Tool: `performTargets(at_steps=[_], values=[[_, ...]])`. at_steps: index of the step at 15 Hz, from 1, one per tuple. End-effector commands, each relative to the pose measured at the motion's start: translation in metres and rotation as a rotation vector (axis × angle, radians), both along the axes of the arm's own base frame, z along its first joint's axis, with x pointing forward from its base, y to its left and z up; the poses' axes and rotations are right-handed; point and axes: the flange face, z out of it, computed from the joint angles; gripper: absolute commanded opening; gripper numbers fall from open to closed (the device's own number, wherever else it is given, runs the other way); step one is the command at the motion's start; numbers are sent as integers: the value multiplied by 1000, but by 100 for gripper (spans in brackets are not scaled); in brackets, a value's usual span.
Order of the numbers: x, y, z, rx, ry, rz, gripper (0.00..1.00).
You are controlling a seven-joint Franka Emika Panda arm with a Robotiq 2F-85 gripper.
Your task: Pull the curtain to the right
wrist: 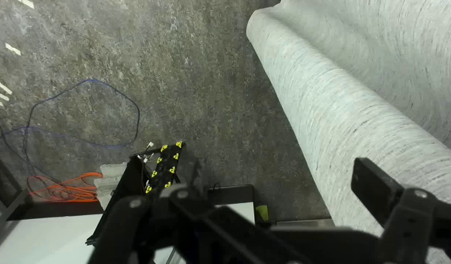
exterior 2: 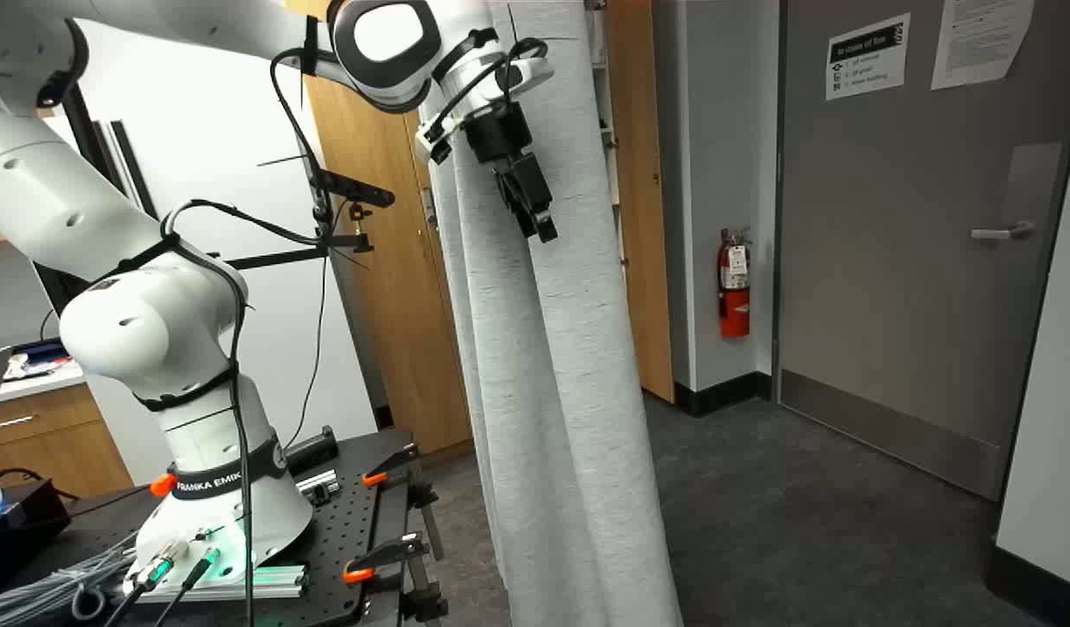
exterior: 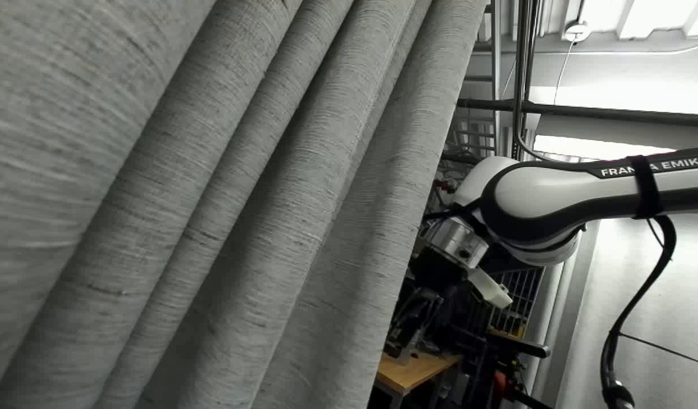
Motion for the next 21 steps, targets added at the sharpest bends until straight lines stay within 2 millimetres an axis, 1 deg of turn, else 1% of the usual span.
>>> performTargets(at_steps=[1, 21], values=[[0, 0, 0, 0, 1, 0, 100], [1, 0, 0, 5, -18, 8, 100]])
